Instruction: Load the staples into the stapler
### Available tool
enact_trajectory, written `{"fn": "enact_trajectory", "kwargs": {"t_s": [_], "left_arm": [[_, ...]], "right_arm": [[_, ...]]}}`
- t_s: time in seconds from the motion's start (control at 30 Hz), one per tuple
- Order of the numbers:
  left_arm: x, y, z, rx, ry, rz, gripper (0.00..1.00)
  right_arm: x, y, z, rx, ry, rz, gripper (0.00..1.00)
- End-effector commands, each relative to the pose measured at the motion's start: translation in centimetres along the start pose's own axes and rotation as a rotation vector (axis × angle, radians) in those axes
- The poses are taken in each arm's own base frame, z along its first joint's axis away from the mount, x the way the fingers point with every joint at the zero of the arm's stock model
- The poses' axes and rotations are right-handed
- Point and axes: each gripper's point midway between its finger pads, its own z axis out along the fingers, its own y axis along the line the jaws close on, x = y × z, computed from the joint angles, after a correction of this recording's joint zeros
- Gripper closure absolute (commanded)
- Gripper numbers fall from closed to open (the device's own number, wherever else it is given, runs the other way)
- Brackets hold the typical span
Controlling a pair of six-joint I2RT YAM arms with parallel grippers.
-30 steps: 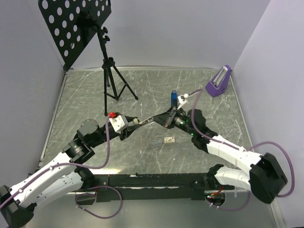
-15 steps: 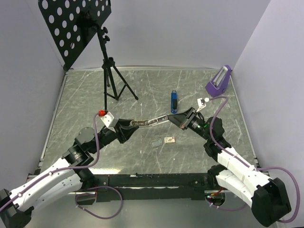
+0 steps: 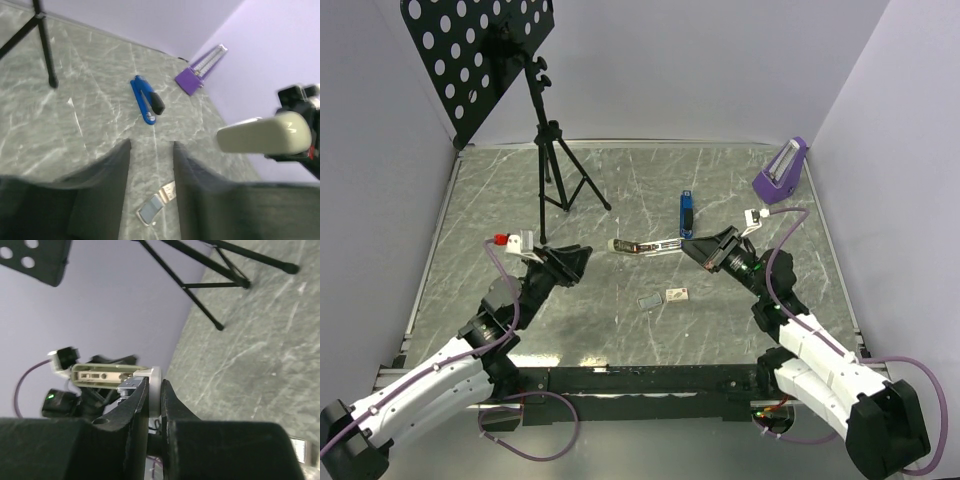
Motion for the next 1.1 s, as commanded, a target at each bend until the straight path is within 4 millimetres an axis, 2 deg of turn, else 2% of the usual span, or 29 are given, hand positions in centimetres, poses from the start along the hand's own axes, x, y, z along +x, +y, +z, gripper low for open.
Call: {"fn": "enact_trajectory", "kwargs": {"t_s": [0.0, 0.03, 0.07, 0.13, 0.17, 0.3, 0.43, 0.57, 0.6, 0.67, 0.7, 0.8, 0.83, 0.9, 0.93, 1.07], "left_arm": [[-1.8, 1.0, 0.1, -0.072, -0.065, -0.019, 0.46], [-2.4, 0.2, 0.1, -0.049, -0.068, -0.013, 0.41], [-2.5, 0.0, 0.0, -0.042, -0.061, 0.014, 0.31], [-3.5, -1.1, 0.0, -0.007, -0.065, 0.045, 0.24], [-3.3, -1.4, -0.1, 0.011, -0.041, 0.080, 0.18], [-4.4, -3.5, -0.2, 0.088, -0.015, 0.178, 0.09], [-4.4, -3.4, 0.4, 0.057, 0.049, 0.265, 0.04], [-2.8, -3.2, 1.2, 0.054, 0.155, 0.350, 0.05], [-1.7, -3.3, 1.5, 0.068, 0.226, 0.378, 0.06], [-1.1, -3.7, 2.6, 0.077, 0.299, 0.444, 0.10], [0.2, -2.9, 2.3, 0.059, 0.387, 0.492, 0.11], [1.1, -2.9, 3.6, 0.061, 0.513, 0.603, 0.12], [2.0, -2.3, 3.2, 0.046, 0.584, 0.636, 0.13], [2.9, -2.4, 3.9, 0.068, 0.663, 0.721, 0.14], [3.9, -1.9, 3.4, 0.064, 0.732, 0.742, 0.16], [6.1, -2.8, 3.9, 0.116, 0.835, 0.795, 0.24]], "right_arm": [[-1.6, 3.0, 0.1, -0.079, -0.042, -0.073, 1.00], [-1.6, 2.5, 0.3, -0.058, -0.046, -0.074, 1.00], [-1.8, 1.8, 0.4, -0.032, -0.055, -0.091, 1.00], [-1.7, 1.0, 0.6, 0.003, -0.048, -0.098, 1.00], [-1.6, 0.9, 0.7, 0.009, -0.047, -0.112, 1.00], [-1.5, -0.5, 1.1, 0.074, -0.057, -0.134, 1.00], [-0.6, -2.1, 1.8, 0.127, -0.034, -0.116, 1.00], [0.5, -2.8, 2.6, 0.152, -0.008, -0.110, 1.00], [1.1, -3.1, 2.9, 0.160, 0.010, -0.109, 1.00], [1.4, -3.1, 3.2, 0.164, 0.020, -0.117, 1.00], [1.9, -3.3, 3.5, 0.170, 0.034, -0.117, 1.00], [2.3, -3.5, 3.9, 0.174, 0.050, -0.115, 1.00], [2.5, -3.4, 4.0, 0.171, 0.059, -0.108, 1.00], [2.9, -3.5, 4.2, 0.171, 0.071, -0.103, 1.00], [3.1, -3.6, 4.3, 0.173, 0.077, -0.099, 1.00], [3.5, -3.6, 4.3, 0.169, 0.086, -0.094, 1.00]]}}
